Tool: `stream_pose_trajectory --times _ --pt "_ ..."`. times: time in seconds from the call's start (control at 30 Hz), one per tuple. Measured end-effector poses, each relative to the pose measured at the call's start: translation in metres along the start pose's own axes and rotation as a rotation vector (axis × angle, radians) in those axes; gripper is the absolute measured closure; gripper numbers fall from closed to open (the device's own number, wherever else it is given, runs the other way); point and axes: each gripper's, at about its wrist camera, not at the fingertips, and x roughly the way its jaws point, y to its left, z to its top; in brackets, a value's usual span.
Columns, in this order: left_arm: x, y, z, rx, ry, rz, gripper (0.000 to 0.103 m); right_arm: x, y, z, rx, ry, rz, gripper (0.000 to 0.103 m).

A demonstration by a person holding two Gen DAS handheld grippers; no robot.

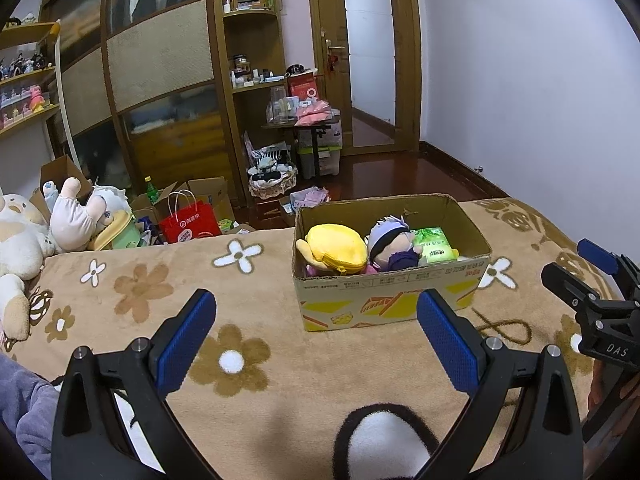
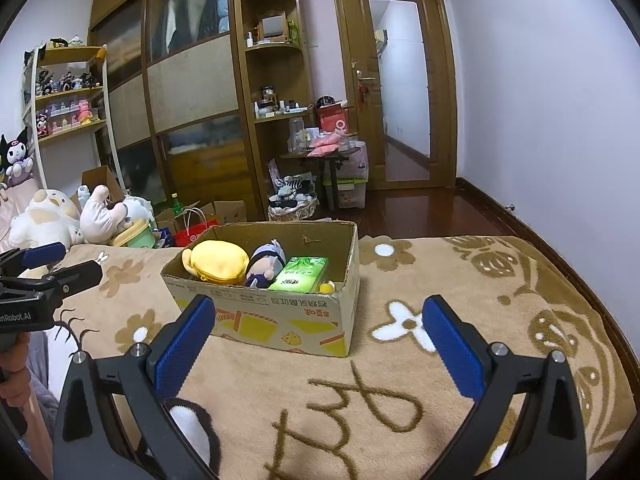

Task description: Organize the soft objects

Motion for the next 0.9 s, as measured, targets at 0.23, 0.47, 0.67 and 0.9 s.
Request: stream_pose_trajectory --times 0.23,0.47,0.67,0.9 --pt "0.0017 0.0005 -0.0018 0.007 -0.007 -0.002 0.003 -0.0003 0.0002 -0.0002 -0.003 0.002 -0.001 0.0" --pt "0.0025 -0.0003 -0.0031 0.02 -0.003 0.013 0.003 0.0016 0.0008 -0.0023 -0.007 0.011 -0.011 0.0" --pt "0.0037 0.0005 -0.0046 0.028 0.004 0.017 0.003 0.0023 0.0041 -0.0049 -0.012 0.018 -0.012 0.0" --pt "0.0037 0.0021 -0.0056 0.024 0.005 0.013 0.003 0.0021 0.005 -0.0057 -0.011 0.015 -0.014 0.0"
